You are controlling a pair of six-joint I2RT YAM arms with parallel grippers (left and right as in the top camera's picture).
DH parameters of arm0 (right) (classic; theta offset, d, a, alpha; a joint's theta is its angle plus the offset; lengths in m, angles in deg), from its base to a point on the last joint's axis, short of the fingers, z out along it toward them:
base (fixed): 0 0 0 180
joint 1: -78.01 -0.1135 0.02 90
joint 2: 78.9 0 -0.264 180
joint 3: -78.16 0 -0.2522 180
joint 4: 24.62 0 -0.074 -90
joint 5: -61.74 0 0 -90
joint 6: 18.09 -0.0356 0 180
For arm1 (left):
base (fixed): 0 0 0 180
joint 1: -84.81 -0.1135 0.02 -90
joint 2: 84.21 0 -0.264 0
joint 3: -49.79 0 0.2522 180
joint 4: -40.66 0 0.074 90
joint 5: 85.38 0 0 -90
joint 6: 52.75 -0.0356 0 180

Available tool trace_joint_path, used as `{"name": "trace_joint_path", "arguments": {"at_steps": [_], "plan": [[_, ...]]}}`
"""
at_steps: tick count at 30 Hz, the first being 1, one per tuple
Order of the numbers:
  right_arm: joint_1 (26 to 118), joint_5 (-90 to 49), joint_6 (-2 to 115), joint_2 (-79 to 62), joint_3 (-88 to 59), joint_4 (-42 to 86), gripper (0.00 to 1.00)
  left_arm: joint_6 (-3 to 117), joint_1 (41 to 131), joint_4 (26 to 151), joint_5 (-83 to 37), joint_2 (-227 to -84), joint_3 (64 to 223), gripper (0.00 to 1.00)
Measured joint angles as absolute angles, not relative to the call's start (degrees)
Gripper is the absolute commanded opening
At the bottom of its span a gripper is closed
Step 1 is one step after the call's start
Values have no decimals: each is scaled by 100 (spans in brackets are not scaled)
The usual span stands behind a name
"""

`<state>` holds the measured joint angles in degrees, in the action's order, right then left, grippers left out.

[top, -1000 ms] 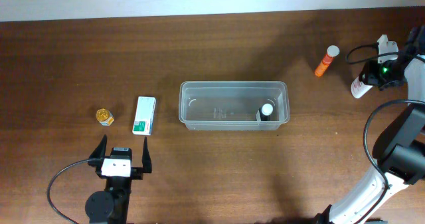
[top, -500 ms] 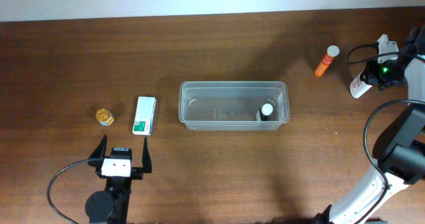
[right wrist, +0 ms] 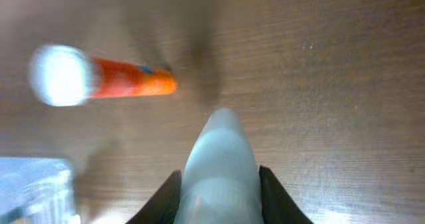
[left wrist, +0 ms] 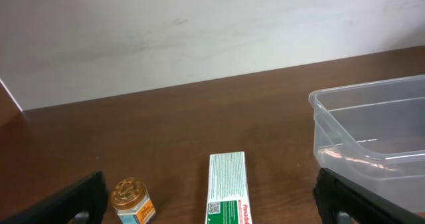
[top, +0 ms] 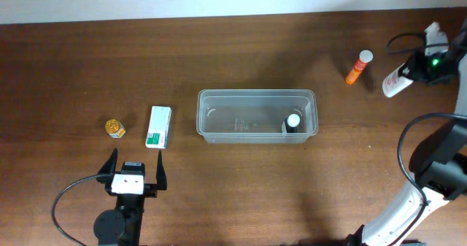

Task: Pack container
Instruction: 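Lift the white pump bottle and carry it over the container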

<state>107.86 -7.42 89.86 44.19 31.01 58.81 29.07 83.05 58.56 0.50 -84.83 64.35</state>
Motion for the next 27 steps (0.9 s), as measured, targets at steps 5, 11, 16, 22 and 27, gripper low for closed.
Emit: {"name": "trace_joint_path", "arguments": {"at_steps": [5,11,16,22,27], "plan": [[10753,-556,8814,4416,4049,6628,26,2909,8305,5856,50,-8483,6435,99],[10445,-475,8667,4316,4515,7201,26,2909,8305,5856,50,-8483,6435,99],[9968,-455,8471,3970,4570,7496,26,2907,8305,5856,50,-8483,6435,99],[9278,-409,8276,3542,4646,7791,27,2909,8305,5856,50,-8483,6435,99],[8681,-466,8232,3516,4661,7837,27,2907,8305,5856,50,-8483,6435,99]]}}
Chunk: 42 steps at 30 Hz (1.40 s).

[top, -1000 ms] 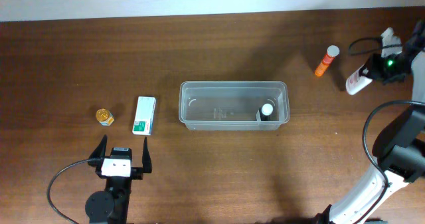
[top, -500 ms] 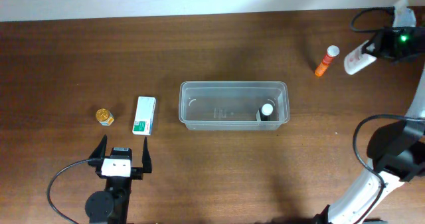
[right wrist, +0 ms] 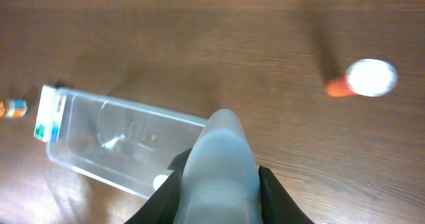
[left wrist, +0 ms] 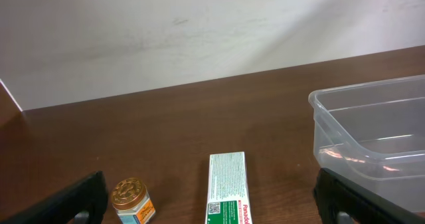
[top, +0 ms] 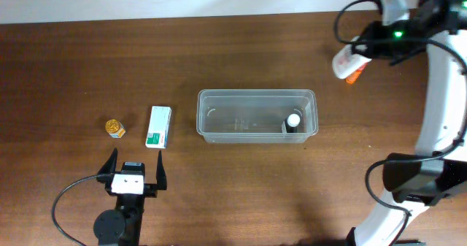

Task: Pack container
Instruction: 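Lift the white pump bottle and carry it over the container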

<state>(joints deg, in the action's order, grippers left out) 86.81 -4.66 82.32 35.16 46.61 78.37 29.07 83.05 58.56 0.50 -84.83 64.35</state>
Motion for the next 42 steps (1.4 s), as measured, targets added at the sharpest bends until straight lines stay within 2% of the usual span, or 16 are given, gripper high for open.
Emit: {"name": "trace_joint_path", "arguments": {"at_steps": [13,20,32,42], "plan": [[7243,-1233,7909,3520,4657,8036,27,2909,8305,5856,50,-8483,6435,99],[6685,-1354,7518,3520,4161,7699,27,2909,8305,5856,50,-8483,6435,99],[6117,-1515,6753,3529,2436,6423,27,2909,8305,5856,50,-8483,6435,99],[6054,-1581,6567,3531,1750,6108,27,2909,8305,5856,50,-8483,6435,99]]}}
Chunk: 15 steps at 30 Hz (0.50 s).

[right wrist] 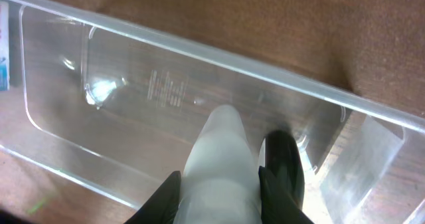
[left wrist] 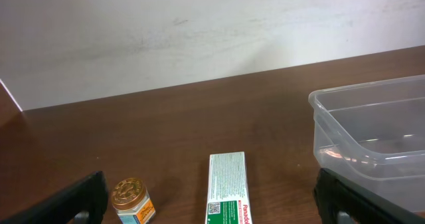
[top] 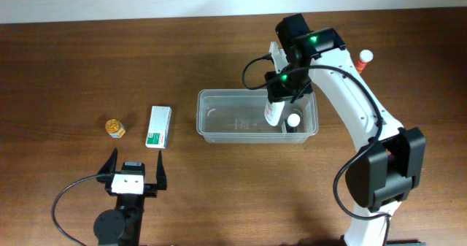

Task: Pack container
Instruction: 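Lift the white pump bottle and carry it over the container, then lower the pump bottle into the container beside the dark bottle and release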

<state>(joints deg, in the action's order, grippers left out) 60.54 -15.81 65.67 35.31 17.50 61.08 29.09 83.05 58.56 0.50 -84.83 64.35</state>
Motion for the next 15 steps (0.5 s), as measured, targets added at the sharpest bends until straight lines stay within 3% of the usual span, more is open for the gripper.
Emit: {"name": "trace_joint_path", "arguments": {"at_steps": [15], "plan": [[6054,-1688,6291,3531,924,5136,28,2909,8305,5854,50,-8483,6435,99]]}}
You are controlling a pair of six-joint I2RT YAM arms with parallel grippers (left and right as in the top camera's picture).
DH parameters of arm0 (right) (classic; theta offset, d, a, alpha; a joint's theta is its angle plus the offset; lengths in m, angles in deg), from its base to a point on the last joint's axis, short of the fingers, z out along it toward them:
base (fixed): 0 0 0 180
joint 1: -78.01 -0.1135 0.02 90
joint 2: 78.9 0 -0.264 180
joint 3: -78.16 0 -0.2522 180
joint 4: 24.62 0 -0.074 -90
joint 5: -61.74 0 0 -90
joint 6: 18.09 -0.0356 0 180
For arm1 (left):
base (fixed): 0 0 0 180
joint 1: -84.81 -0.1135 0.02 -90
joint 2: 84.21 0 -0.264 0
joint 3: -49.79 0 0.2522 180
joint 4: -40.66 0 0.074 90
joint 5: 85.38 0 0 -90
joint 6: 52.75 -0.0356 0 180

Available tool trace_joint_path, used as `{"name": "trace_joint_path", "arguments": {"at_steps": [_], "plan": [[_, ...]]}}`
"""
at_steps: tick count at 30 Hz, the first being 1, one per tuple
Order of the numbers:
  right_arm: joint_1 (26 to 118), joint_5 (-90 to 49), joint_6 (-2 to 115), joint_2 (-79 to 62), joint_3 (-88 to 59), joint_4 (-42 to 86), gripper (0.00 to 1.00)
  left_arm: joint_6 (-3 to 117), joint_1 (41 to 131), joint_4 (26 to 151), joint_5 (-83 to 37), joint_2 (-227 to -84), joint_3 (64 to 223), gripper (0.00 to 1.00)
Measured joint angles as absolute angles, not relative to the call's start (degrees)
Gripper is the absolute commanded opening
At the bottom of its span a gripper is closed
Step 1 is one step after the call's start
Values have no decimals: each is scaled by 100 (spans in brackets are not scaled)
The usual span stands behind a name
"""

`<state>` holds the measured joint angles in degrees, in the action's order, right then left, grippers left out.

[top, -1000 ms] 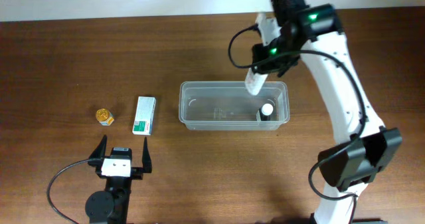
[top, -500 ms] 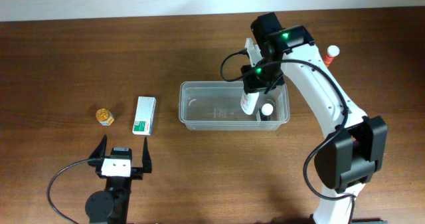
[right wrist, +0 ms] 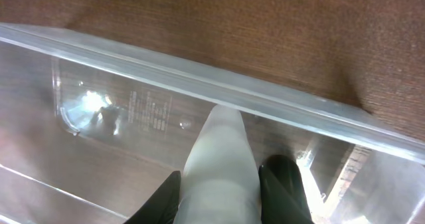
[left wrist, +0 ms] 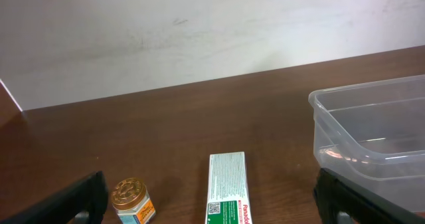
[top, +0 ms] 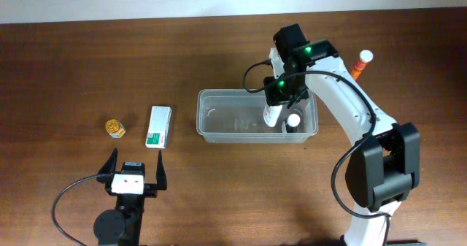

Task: Pack container
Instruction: 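Lower the pump bottle into the container beside the dark bottle and release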

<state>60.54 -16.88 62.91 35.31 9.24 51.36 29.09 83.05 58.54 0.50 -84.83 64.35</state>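
A clear plastic container (top: 219,93) lies mid-table, its rim (right wrist: 133,68) crossing the right wrist view. My right gripper (top: 281,93) is shut on a white bottle (top: 273,114) that reaches down inside the container's right part. The bottle (right wrist: 222,151) fills the space between the jaws, its tip near the far wall. A small dark bottle with a white cap (top: 293,120) stands right beside it. Left of the container lie a green-and-white box (top: 158,125) and a gold-lidded jar (top: 114,128). My left gripper (top: 136,174) stands open near the front edge, behind the box (left wrist: 227,187) and the jar (left wrist: 131,199).
An orange tube with a white cap (top: 357,65) lies on the brown wooden table (top: 87,56) at the back right, beyond the container. A pale wall (left wrist: 199,31) runs along the table's far edge.
My right gripper, still shut on the white bottle, has shifted slightly inside the container. The bottle's tip is now closer to the far wall. The left arm has not moved.
My right gripper held the white bottle at the table's far right, near the orange tube. Then it held the bottle above the back right of the table. Later the bottle was inside the container beside the dark bottle, where it remains. The left gripper stayed open and still.
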Motion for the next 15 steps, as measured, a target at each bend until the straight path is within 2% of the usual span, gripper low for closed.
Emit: {"name": "trace_joint_path", "arguments": {"at_steps": [4,15], "plan": [[6054,-1703,6283,3531,913,5118,32,2909,8305,5856,50,-8483,6435,99],[6049,-1712,6283,3531,913,5096,32,2907,8305,5856,50,-8483,6435,99]]}}
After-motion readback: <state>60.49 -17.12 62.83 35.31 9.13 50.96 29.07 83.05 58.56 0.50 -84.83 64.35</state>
